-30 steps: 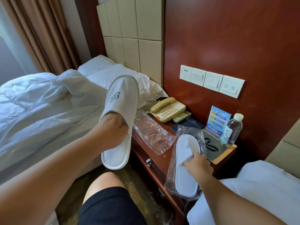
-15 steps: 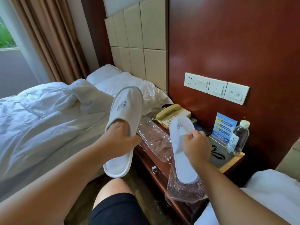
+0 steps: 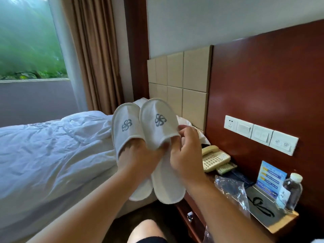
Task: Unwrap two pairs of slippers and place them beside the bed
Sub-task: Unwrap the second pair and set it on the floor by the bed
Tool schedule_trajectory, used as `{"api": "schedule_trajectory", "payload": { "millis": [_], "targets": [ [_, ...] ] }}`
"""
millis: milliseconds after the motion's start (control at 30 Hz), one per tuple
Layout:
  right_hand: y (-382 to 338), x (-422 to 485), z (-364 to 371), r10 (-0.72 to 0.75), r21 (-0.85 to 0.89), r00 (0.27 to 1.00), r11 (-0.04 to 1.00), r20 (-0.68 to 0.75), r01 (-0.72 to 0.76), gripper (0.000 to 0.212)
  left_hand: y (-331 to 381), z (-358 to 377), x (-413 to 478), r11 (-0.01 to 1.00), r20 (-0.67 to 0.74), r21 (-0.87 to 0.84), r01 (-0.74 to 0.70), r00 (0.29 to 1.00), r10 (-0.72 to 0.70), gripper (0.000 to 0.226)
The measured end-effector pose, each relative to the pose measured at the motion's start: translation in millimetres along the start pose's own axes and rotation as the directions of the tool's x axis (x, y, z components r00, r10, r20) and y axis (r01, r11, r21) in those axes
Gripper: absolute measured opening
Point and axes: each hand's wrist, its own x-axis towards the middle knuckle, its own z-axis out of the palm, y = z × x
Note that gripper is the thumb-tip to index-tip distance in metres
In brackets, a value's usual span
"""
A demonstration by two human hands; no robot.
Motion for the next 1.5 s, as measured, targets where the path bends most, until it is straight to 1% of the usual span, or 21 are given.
{"api": "schedule_trajectory", "payload": {
  "millis": [100,200,267,367,400,467,567,733,867,967,1100,1133,1167,1200,1267,1300,1333,1367,1400,1433,1500],
  "targets": [
    [-16,-3,10,-0.014,0.055,1.000,0.998,0.018,0.013,0.003,-17,-25,14,0.999,-0.058,0.031,-0.020,0.998,0.022,0.068],
    [-32,-7,24,0.041,0.102,0.999,0.994,-0.024,-0.038,0.009,-25,-43,16,0.997,-0.069,0.049,-0.053,0.996,0.056,0.062],
    [-43,-8,36,0.118,0.102,0.993,0.988,-0.014,-0.116,0.028,-24,-53,12,0.996,-0.088,-0.028,-0.087,0.993,0.084,0.064],
    [-56,-6,51,0.177,0.075,0.979,0.980,0.100,-0.185,0.063,-24,-69,8,0.988,-0.130,-0.092,-0.124,0.985,0.112,0.058],
    [-58,-3,54,0.184,0.069,0.977,0.979,0.108,-0.192,0.065,-27,-75,9,0.989,-0.143,-0.086,-0.123,0.984,0.110,0.057],
    [-62,4,53,0.155,0.037,0.985,0.987,0.070,-0.157,0.049,-35,-86,10,0.993,-0.150,-0.053,-0.109,0.984,0.100,0.055],
    [-70,15,48,-0.012,-0.050,0.999,0.999,0.047,0.015,0.028,-49,-100,10,0.990,-0.138,0.077,-0.116,0.982,0.126,0.048],
    [-91,16,57,-0.104,-0.047,0.993,0.993,0.054,0.107,0.030,-50,-115,13,0.993,-0.132,0.112,-0.034,0.990,0.049,0.045],
    [-97,11,65,-0.140,-0.023,0.987,0.990,0.081,0.143,0.041,-57,-128,16,0.992,-0.159,0.112,-0.050,0.985,0.068,0.040],
    [-93,17,65,-0.062,0.026,0.994,0.998,0.094,0.060,0.048,-62,-135,17,0.992,-0.171,0.108,-0.072,0.981,0.089,0.029],
    [-97,15,72,0.066,0.156,0.990,0.984,0.121,-0.084,0.025,-60,-138,21,0.991,-0.182,0.086,-0.099,0.977,0.114,0.035],
    [-100,12,75,0.121,0.170,0.981,0.974,0.152,-0.146,0.027,-61,-139,23,0.993,-0.187,0.077,-0.085,0.977,0.098,0.036],
    [-103,8,78,0.204,0.161,0.955,0.957,0.215,-0.241,0.039,-62,-140,25,0.996,-0.199,0.062,-0.060,0.977,0.071,0.036],
    [-106,4,79,0.301,0.145,0.902,0.923,0.309,-0.357,0.052,-64,-142,29,0.999,-0.212,0.043,-0.031,0.976,0.039,0.036],
    [-111,1,80,0.407,0.200,0.723,0.779,0.559,-0.594,0.051,-67,-147,35,1.000,-0.235,-0.008,0.010,0.972,-0.012,0.036],
    [-113,0,80,0.366,0.264,0.619,0.670,0.695,-0.694,0.045,-69,-149,37,0.999,-0.240,-0.033,0.019,0.970,-0.026,0.035],
    [-113,-1,80,0.285,0.325,0.550,0.566,0.785,-0.758,0.041,-71,-151,39,0.999,-0.235,-0.048,0.024,0.971,-0.035,0.035],
    [-112,-2,81,0.217,0.370,0.530,0.504,0.820,-0.780,0.037,-73,-152,41,0.998,-0.219,-0.059,0.027,0.975,-0.040,0.035],
    [-110,-3,83,0.180,0.405,0.546,0.493,0.818,-0.770,0.035,-75,-153,42,0.997,-0.197,-0.069,0.031,0.979,-0.044,0.034],
    [-106,-2,85,0.173,0.427,0.586,0.529,0.792,-0.733,0.035,-77,-154,43,0.997,-0.178,-0.074,0.037,0.983,-0.049,0.034],
    [-100,0,88,0.157,0.423,0.672,0.668,0.723,-0.612,0.037,-81,-157,43,0.994,-0.147,-0.110,0.014,0.989,-0.030,0.029]
  ]
}}
